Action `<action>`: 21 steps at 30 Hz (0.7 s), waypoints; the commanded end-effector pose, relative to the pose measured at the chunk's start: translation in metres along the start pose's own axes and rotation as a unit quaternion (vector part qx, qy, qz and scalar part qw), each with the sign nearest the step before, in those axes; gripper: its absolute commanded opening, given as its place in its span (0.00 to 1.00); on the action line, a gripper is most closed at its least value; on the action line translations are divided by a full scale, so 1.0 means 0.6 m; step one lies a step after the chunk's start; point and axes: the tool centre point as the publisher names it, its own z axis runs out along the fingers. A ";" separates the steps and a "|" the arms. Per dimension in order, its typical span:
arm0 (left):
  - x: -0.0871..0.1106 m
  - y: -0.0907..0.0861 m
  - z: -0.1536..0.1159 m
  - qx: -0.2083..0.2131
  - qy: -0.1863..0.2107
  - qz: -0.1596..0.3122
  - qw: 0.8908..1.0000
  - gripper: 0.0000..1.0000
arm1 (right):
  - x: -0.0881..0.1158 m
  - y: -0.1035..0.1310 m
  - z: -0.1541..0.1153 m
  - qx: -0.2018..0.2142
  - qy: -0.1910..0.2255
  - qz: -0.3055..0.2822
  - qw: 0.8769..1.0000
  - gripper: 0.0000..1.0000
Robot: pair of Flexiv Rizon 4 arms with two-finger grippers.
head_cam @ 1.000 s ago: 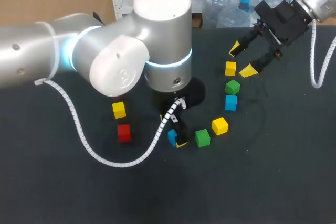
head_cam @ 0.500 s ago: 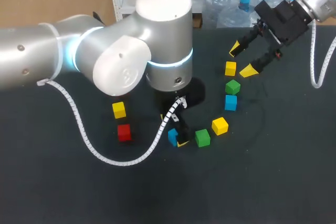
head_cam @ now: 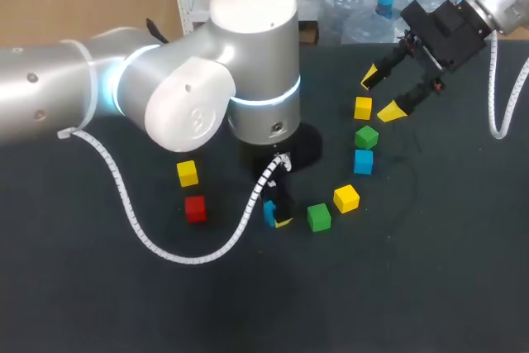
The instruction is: Place the blue cubes, place green cubes on the blue cubes, place the yellow cubes on the green cubes, then place the red cubes on the yellow cubes, and place purple cube on the red cubes.
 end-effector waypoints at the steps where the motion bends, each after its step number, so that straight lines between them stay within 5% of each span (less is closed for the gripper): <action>1: -0.004 0.005 0.005 0.007 0.004 0.008 1.000 0.00 | 0.000 0.001 0.000 0.001 0.000 -0.001 1.000 1.00; 11: -0.002 0.006 -0.011 -0.007 -0.008 0.060 0.998 0.00 | 0.000 0.001 0.000 0.001 0.000 -0.001 1.000 1.00; 21: 0.033 0.054 -0.055 -0.025 -0.038 0.085 0.995 0.00 | 0.000 0.001 0.000 0.001 0.000 -0.001 1.000 1.00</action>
